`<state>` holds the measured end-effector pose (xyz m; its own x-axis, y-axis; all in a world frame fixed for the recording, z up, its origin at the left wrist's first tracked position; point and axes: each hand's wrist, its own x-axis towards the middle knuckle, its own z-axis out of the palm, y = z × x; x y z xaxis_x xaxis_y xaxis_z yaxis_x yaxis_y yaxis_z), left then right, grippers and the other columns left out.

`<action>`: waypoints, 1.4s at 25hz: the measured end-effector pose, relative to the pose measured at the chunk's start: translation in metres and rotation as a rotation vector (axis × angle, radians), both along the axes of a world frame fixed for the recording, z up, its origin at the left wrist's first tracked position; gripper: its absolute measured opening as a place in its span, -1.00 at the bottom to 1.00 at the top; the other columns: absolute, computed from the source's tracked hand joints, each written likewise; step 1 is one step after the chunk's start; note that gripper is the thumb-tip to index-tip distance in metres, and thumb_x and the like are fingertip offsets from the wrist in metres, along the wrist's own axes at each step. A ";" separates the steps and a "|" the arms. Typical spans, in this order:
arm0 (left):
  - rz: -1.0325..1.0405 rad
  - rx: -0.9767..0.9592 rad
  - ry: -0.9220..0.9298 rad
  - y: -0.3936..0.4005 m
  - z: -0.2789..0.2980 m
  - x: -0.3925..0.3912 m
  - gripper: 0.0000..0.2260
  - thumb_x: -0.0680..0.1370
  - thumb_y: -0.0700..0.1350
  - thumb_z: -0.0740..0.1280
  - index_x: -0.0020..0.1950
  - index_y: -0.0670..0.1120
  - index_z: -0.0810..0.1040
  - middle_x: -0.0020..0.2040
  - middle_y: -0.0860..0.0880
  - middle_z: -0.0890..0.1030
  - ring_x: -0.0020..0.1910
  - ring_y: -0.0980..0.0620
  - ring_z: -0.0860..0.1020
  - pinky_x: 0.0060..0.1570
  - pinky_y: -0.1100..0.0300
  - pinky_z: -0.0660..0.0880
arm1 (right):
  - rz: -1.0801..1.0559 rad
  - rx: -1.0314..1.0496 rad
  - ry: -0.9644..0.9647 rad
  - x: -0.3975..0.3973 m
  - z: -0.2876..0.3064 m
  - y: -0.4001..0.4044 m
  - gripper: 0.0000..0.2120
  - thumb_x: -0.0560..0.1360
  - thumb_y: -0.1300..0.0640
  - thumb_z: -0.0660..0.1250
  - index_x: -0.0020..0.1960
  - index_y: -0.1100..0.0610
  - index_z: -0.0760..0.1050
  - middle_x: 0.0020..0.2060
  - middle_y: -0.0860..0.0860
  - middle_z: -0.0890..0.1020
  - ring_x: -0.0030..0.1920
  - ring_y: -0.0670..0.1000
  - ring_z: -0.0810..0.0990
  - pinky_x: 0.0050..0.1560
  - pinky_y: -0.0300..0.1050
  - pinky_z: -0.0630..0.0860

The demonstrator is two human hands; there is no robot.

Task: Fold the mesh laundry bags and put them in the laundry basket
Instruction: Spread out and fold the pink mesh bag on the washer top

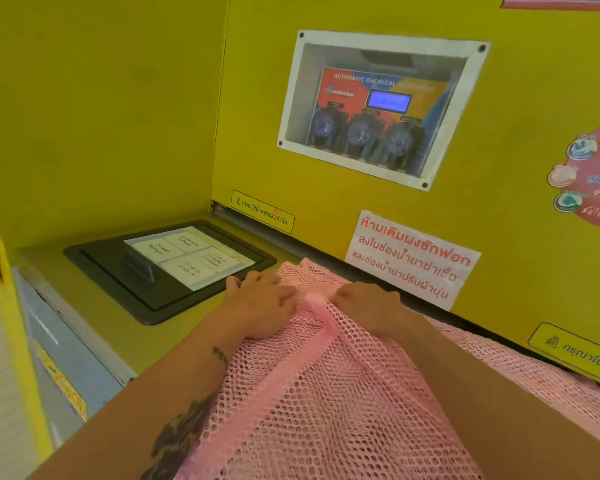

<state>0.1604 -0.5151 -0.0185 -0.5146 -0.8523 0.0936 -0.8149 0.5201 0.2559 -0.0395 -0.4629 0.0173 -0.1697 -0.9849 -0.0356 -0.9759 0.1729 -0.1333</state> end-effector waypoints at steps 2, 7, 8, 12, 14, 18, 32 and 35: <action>-0.012 -0.013 0.030 0.001 -0.001 -0.002 -0.57 0.63 0.17 -0.05 0.50 0.23 0.26 0.57 0.03 0.19 0.52 -0.06 0.11 0.41 -0.24 0.00 | -0.025 0.125 0.062 -0.001 0.005 0.005 -0.69 0.56 -0.09 0.03 0.02 -0.01 0.50 0.13 -0.01 0.59 0.18 0.11 0.51 0.35 0.28 0.23; 0.017 -0.236 0.275 0.000 0.003 0.000 -0.73 0.58 0.11 0.10 0.19 0.17 0.52 0.14 0.08 0.50 0.22 0.00 0.43 0.27 -0.12 0.17 | -0.164 -0.002 0.456 0.007 0.026 0.023 -0.79 0.53 -0.02 0.12 -0.11 0.06 0.46 -0.13 0.01 0.56 0.01 0.11 0.50 0.35 0.26 0.15; -0.006 -0.184 0.182 0.001 0.001 0.000 -0.70 0.58 0.14 0.09 0.21 0.19 0.51 0.14 0.08 0.49 0.23 0.00 0.42 0.28 -0.14 0.16 | -0.118 -0.077 0.477 0.011 0.027 0.026 -0.81 0.53 -0.01 0.14 -0.14 0.05 0.45 -0.16 -0.01 0.55 -0.05 0.09 0.50 0.31 0.23 0.19; -0.016 -0.098 -0.070 -0.001 -0.006 -0.006 -0.58 0.60 0.16 -0.02 0.45 0.24 0.28 0.37 0.00 0.34 0.38 -0.06 0.26 0.36 -0.26 0.03 | 0.058 -0.033 0.086 0.026 0.032 0.040 -0.68 0.60 -0.11 0.02 -0.02 -0.05 0.52 0.02 -0.06 0.57 0.13 0.09 0.52 0.26 0.17 0.22; -0.023 -0.083 -0.026 -0.005 -0.005 -0.006 -0.60 0.61 0.07 0.00 0.44 0.25 0.31 0.38 0.02 0.35 0.38 -0.04 0.27 0.35 -0.24 0.01 | 0.005 0.167 0.081 0.018 0.030 0.048 -0.58 0.61 -0.18 -0.03 0.17 -0.02 0.51 0.19 -0.03 0.56 0.27 0.11 0.47 0.35 0.26 0.18; -0.024 -0.127 0.019 -0.002 0.000 -0.004 -0.67 0.61 0.01 0.10 0.33 0.22 0.45 0.35 0.06 0.43 0.32 0.01 0.38 0.37 -0.21 0.08 | -0.055 0.013 0.270 0.010 0.027 0.080 -0.52 0.61 -0.10 0.06 0.47 0.06 0.28 0.39 0.05 0.44 0.39 0.13 0.38 0.47 0.37 -0.02; -0.106 0.110 0.034 0.126 0.044 0.149 -0.78 0.51 0.14 0.38 0.14 0.22 0.53 0.07 0.05 0.45 0.07 0.03 0.49 0.09 0.07 0.45 | 0.445 0.048 0.001 0.084 0.014 0.123 -0.90 0.49 0.13 0.40 -0.13 -0.07 0.58 -0.09 -0.19 0.59 -0.04 -0.13 0.55 0.08 0.00 0.56; -0.066 0.064 0.065 0.133 0.019 0.161 -0.77 0.49 0.08 0.43 0.13 0.20 0.53 -0.01 0.05 0.41 -0.01 0.05 0.48 0.00 0.12 0.43 | 0.481 -0.104 -0.033 0.099 0.016 0.135 -0.89 0.49 0.11 0.39 -0.19 -0.06 0.55 -0.11 -0.18 0.58 -0.04 -0.10 0.56 0.05 0.03 0.56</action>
